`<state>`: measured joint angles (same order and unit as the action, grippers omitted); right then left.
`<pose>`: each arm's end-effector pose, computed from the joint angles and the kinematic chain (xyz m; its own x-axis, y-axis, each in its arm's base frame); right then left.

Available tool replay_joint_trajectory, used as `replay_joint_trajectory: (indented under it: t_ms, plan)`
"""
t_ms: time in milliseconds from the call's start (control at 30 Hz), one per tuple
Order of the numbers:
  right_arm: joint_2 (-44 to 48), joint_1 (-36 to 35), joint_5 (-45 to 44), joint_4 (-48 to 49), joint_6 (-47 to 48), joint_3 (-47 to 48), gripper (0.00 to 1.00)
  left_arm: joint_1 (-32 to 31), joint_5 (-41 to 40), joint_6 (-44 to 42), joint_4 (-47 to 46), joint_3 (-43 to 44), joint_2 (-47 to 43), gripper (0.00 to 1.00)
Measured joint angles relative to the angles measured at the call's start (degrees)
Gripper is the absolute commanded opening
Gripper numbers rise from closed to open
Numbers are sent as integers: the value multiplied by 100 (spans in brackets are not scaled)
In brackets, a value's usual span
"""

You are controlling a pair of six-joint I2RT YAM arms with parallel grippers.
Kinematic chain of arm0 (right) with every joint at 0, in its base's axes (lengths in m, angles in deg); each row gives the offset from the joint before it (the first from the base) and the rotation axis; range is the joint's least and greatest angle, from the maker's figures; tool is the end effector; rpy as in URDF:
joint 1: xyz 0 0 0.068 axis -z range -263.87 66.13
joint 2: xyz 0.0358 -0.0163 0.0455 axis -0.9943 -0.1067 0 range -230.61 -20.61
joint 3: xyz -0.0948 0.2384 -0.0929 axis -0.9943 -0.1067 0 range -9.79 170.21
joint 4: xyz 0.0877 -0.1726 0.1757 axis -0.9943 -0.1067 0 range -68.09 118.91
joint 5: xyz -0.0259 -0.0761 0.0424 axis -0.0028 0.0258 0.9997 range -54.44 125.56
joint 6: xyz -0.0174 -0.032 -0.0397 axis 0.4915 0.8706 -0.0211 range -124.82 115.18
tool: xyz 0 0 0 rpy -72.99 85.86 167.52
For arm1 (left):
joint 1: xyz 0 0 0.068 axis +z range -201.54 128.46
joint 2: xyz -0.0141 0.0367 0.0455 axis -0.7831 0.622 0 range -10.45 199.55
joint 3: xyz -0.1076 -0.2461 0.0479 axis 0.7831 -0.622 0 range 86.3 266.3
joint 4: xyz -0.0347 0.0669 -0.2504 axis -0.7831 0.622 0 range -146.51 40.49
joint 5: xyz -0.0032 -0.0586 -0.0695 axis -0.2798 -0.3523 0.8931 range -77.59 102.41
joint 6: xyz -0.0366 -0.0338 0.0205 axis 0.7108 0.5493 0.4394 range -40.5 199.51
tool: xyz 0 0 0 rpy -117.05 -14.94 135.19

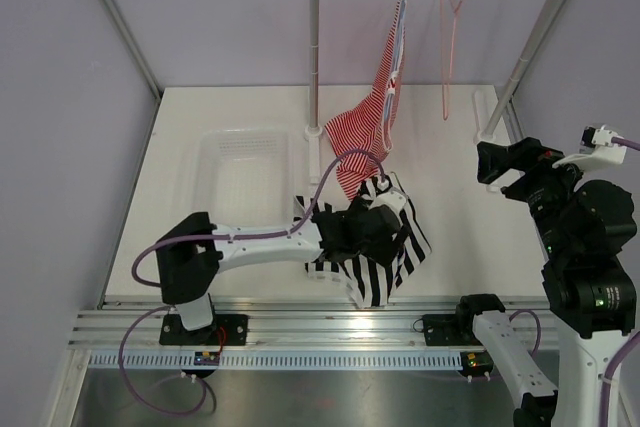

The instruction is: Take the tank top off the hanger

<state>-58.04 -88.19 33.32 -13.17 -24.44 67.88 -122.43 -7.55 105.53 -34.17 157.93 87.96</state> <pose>0.0681 0.0037 0.4746 -0.0423 0.3332 -0.9419 -0.0233 0.9422 0.3344 0.1341 -0.3502 0.2366 -0.5801 0.4144 -0.7013 0.6237 0.7797 -0.0552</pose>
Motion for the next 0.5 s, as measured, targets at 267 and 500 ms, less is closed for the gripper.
replay_joint_trajectory:
  t_ms: [267, 500]
  plan:
    - [146, 0, 332, -15, -33, -31, 99, -258, -229, 339, -44, 645, 1370, 99]
    - [328, -2, 448, -17, -17, 92, 99, -466, -455, 579, 94, 957, 1897, 57]
